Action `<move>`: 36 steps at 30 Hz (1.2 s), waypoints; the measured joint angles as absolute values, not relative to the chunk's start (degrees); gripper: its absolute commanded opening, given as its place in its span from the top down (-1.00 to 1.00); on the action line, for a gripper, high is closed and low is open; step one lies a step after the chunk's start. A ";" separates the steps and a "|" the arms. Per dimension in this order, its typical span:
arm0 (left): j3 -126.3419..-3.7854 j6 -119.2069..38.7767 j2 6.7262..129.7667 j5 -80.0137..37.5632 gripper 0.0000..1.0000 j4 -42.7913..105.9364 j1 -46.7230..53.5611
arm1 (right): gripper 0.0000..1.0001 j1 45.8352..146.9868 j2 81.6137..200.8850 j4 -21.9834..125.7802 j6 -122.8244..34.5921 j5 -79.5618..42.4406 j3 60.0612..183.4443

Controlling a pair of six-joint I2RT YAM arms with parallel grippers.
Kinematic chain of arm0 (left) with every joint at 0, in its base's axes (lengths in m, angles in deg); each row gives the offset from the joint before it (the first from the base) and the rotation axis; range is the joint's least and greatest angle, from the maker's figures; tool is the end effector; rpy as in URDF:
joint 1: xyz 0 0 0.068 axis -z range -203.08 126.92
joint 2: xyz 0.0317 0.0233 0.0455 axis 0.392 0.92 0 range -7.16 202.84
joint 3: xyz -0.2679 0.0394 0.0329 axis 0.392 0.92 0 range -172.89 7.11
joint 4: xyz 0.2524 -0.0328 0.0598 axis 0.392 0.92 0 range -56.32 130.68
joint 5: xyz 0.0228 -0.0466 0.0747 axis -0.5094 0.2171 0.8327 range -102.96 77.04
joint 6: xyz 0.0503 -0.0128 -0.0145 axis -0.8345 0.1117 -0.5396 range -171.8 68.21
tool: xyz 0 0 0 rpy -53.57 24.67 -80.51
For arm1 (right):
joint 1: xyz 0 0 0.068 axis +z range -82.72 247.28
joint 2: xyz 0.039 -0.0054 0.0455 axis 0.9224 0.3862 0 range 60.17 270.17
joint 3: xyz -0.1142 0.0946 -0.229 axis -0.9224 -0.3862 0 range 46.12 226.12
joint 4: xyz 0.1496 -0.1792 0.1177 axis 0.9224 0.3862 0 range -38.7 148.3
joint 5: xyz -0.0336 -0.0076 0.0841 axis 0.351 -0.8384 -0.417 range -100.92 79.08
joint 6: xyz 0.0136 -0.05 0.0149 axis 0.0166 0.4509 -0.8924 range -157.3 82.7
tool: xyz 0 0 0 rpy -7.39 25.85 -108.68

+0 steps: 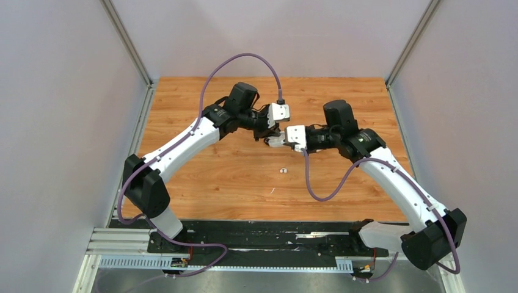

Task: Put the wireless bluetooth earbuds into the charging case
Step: Place the earbud in the charging case.

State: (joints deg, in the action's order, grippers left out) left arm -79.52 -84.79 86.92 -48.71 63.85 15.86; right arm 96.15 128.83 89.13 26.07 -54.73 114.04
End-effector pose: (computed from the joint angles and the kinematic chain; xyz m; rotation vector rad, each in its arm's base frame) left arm 0.2755 -0.2494 0.3417 1.5426 1.5438 -0.7491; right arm 0.2050 0.1411 0.3542 -1.7406 1.1267 0.4909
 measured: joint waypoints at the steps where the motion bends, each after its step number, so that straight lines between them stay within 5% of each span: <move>1: -79.87 -84.66 86.92 -48.45 1.00 64.40 15.86 | 1.00 96.63 129.33 88.89 26.18 -53.84 114.04; 36: -81.60 -84.48 86.92 -45.67 1.00 68.29 15.84 | 1.00 98.73 133.18 83.62 23.67 -45.90 114.67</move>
State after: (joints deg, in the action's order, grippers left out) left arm -81.60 -84.48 86.92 -45.67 68.29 15.84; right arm 98.73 133.18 83.62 23.67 -45.90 114.67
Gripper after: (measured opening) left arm 0.170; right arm 0.010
